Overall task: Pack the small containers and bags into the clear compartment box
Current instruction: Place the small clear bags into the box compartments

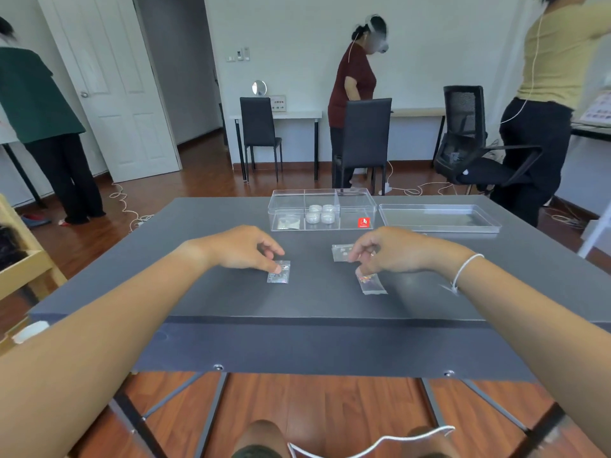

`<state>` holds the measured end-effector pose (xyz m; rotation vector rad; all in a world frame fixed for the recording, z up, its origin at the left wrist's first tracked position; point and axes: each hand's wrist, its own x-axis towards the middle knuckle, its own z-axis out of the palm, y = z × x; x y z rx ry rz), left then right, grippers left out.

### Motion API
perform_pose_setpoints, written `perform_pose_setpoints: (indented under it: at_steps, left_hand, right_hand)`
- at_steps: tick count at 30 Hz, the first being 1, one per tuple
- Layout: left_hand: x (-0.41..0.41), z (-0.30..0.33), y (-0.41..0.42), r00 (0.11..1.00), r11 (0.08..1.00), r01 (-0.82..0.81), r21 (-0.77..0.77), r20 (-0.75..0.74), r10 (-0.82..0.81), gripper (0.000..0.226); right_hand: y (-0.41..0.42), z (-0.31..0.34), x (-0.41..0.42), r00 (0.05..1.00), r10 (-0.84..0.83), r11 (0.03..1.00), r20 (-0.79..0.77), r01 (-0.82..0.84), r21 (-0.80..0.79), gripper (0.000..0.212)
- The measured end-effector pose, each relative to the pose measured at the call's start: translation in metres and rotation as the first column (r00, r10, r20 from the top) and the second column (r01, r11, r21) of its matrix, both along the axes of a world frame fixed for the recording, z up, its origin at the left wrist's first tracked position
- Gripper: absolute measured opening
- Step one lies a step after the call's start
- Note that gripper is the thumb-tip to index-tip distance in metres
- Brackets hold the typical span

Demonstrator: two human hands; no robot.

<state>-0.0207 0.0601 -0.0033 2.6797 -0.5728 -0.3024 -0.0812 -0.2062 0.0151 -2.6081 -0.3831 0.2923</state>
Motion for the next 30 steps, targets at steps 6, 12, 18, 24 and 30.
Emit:
perform_pose_setpoints:
  at_steps: [6,12,18,24,30]
  left_hand:
    - [-0.004,-0.002,-0.003,1.0,1.0,-0.011,0.022,0.016,0.01,0.034]
    - [-0.005,-0.002,-0.008,0.999,1.0,-0.011,-0.019,-0.033,0.01,0.015]
    - [-0.006,-0.001,-0.009,0.998,0.997,-0.025,-0.073,-0.058,0.02,0.012]
    - [-0.006,-0.003,-0.008,0.998,0.993,-0.036,-0.115,-0.046,0.031,0.011]
    - [-0.005,-0.003,-0.009,0.998,0.987,-0.05,-0.156,-0.04,0.044,0.012]
  right_hand:
    - [-0.008,0.001,-0.014,0.993,0.102,0.992,-0.067,-0.106,-0.068,0.027]
    - [-0.011,-0.006,-0.012,0.993,0.086,0.988,-0.082,-0.096,-0.118,0.034]
    - [-0.01,-0.009,-0.009,0.996,0.059,0.993,-0.066,-0.066,-0.1,0.03]
    - [-0.006,-0.007,-0.006,0.999,0.029,0.993,-0.036,-0.033,-0.111,0.024]
    - [0.0,-0.009,-0.002,0.999,0.047,0.993,0.003,-0.046,-0.109,0.015]
